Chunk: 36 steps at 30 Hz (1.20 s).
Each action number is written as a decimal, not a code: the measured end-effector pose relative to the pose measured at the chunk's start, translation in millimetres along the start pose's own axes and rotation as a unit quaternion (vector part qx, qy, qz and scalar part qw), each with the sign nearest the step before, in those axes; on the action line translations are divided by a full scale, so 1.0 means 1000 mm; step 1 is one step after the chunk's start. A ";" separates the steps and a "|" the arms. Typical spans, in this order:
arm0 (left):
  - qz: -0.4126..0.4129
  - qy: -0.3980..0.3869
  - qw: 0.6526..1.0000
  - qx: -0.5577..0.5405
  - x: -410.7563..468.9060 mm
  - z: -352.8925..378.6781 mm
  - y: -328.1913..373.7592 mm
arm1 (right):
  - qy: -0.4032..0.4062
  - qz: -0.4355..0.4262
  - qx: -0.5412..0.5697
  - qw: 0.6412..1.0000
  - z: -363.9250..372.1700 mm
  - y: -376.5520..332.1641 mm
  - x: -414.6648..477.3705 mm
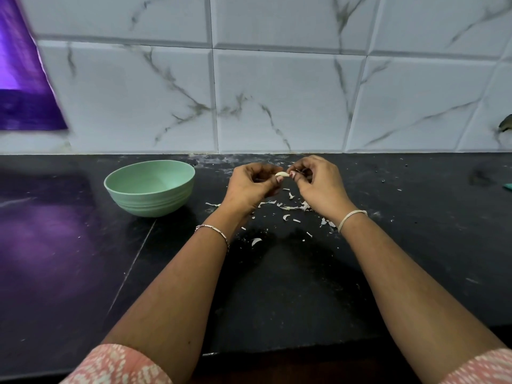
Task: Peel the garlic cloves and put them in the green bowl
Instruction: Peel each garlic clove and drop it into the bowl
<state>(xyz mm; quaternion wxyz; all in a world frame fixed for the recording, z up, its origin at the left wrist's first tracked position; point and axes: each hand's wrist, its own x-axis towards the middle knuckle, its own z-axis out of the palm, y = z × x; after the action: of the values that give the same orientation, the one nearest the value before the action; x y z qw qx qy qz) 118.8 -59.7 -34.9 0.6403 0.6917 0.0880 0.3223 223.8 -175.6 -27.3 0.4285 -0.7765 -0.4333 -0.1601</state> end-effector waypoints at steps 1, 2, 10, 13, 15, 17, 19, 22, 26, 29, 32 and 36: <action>0.000 0.003 1.000 -0.002 0.001 0.000 -0.001 | -0.007 0.019 0.031 0.999 0.000 0.000 0.000; -0.002 0.007 1.000 -0.001 0.002 0.001 -0.002 | -0.016 0.039 0.068 0.997 -0.001 -0.001 0.000; -0.008 0.013 1.000 -0.022 0.002 0.002 -0.002 | -0.017 0.116 0.232 0.966 0.003 -0.008 -0.003; -0.015 0.023 0.998 -0.065 0.001 0.003 -0.003 | -0.003 0.152 0.305 0.940 0.002 -0.013 -0.006; -0.018 0.032 0.996 -0.085 0.001 0.002 -0.002 | -0.009 0.165 0.341 0.926 0.001 -0.015 -0.007; -0.021 0.043 0.993 -0.105 0.001 0.002 -0.002 | -0.018 0.173 0.366 0.914 0.001 -0.018 -0.008; -0.024 0.051 0.992 -0.114 0.001 0.003 -0.002 | -0.022 0.180 0.378 0.908 0.002 -0.019 -0.008; -0.034 0.061 0.990 -0.125 0.001 0.005 0.000 | -0.015 0.178 0.383 0.906 0.003 -0.020 -0.009; -0.053 0.073 0.984 -0.150 0.000 0.004 0.002 | -0.002 0.154 0.355 0.922 0.005 -0.020 -0.009; -0.063 0.081 0.982 -0.160 -0.001 0.004 0.003 | 0.009 0.128 0.308 0.943 0.009 -0.019 -0.008; -0.069 0.085 0.981 -0.161 -0.001 0.005 0.005 | 0.019 0.109 0.268 0.957 0.011 -0.018 -0.007; -0.072 0.084 0.981 -0.160 -0.002 0.005 0.006 | 0.025 0.093 0.244 0.965 0.012 -0.017 -0.006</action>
<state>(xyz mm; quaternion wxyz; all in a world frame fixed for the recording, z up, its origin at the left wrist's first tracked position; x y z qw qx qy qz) 118.1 -65.5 -29.7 0.7541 0.5429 0.1386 0.3426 205.2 -164.8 -28.9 0.6290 -0.6811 -0.3738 -0.0283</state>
